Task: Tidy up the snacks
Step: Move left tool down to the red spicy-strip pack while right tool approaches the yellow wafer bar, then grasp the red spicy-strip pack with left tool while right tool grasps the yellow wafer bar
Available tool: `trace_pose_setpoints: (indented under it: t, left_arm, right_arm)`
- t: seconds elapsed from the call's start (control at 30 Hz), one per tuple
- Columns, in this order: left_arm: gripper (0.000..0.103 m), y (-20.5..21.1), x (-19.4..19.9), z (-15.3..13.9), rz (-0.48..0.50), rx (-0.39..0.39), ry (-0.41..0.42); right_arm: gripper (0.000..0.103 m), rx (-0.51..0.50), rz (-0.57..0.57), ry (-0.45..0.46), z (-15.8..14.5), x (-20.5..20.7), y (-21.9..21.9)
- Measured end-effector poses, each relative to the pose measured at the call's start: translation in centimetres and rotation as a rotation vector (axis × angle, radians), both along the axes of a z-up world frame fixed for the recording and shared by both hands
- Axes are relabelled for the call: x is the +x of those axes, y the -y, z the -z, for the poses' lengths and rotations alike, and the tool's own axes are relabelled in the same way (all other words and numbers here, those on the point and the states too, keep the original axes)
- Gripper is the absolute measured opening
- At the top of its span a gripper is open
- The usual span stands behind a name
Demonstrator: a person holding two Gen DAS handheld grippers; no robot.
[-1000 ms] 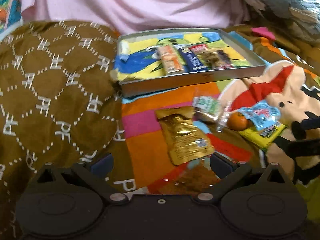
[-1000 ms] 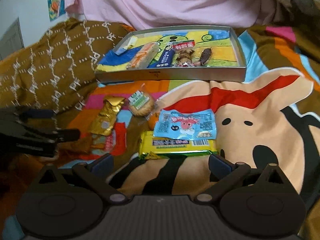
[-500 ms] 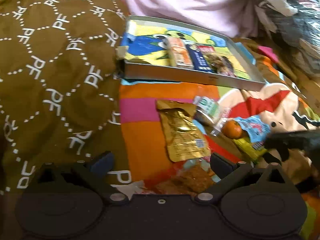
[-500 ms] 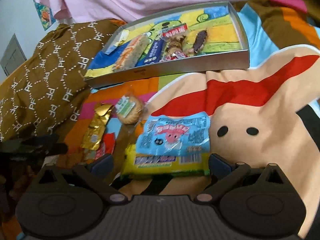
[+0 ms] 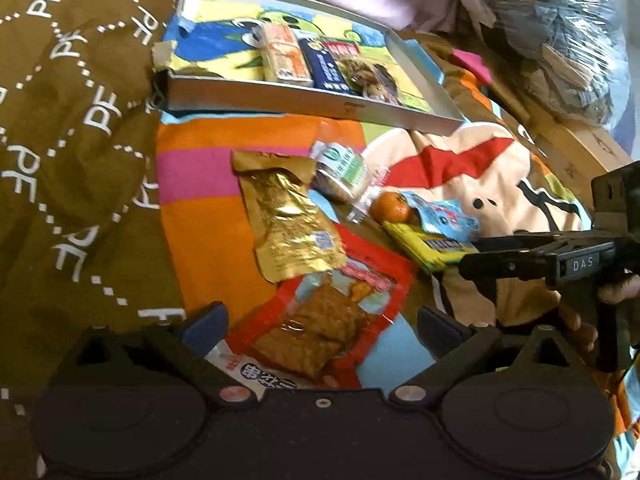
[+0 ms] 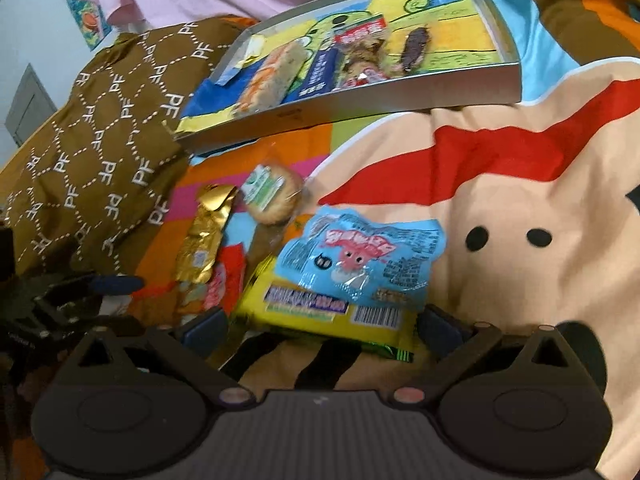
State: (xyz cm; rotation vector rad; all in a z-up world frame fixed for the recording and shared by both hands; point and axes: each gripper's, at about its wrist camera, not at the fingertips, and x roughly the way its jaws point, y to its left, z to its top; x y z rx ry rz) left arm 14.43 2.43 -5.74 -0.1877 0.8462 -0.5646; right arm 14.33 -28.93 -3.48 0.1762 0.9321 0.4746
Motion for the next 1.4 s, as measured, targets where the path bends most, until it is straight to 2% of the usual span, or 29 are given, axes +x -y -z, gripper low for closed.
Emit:
trace_pose_setpoints:
  t: [0.23,0.33,0.4,0.53,0.67,0.8,0.9,1.0,1.1,1.17,1.23,1.3,1.4]
  left_arm:
    - [0.097,1.3,-1.1,-0.5,0.092,-0.020,-0.044]
    - [0.097,2.0,-1.5,-0.5,0.084,0.018,-0.024]
    - [0.097,2.2,-1.4,-0.4,0.071,0.034,-0.016]
    - [0.097,2.7,-1.1,0.1,0.004,0.088,0.008]
    - [0.098,3.7,-1.0,0.4,-0.004,0.172,0.054]
    - [0.098,3.9,-0.5,0.5,-0.028,0.186,0.061]
    - [0.095,4.0,-0.4,0.5,-0.049,0.184,0.057]
    - [0.089,4.2,-0.7,0.5,-0.055,0.211,0.067]
    - [0.082,4.1,-0.8,0.3,-0.061,0.210,0.058]
    - [0.074,3.9,-0.8,0.1,-0.065,0.201,0.046]
    - [0.068,3.6,-0.9,-0.2,-0.059,0.172,0.026]
    - [0.066,3.3,-0.9,-0.4,-0.050,0.152,0.011]
    - [0.065,3.4,-1.0,-0.3,-0.044,0.163,0.016]
  right_arm:
    - [0.103,0.088,-0.027,-0.042,-0.4,-1.2,-0.5]
    - [0.103,0.091,-0.079,-0.038,-0.7,-1.8,-1.1]
    - [0.103,0.057,-0.090,-0.021,-0.8,-1.7,-1.3]
    - [0.103,0.006,-0.062,0.001,-0.6,-1.1,-0.7]
    - [0.103,-0.007,-0.035,0.014,-0.1,0.5,0.2]
    - [0.103,-0.017,-0.082,0.023,0.2,1.9,-0.2]
    - [0.103,-0.011,-0.079,0.040,0.4,2.2,-0.8]
    - [0.103,0.059,-0.084,0.036,0.6,1.6,-1.0]
    - [0.103,0.095,-0.139,0.027,0.7,0.3,-1.8]
    - [0.103,0.114,-0.171,0.023,0.6,-0.7,-2.3]
    - [0.103,0.146,-0.206,0.009,0.4,-1.8,-2.6]
    - [0.102,0.139,-0.217,0.008,0.2,-2.7,-3.0]
    - [0.102,0.100,-0.204,0.044,-0.1,-3.5,-3.2]
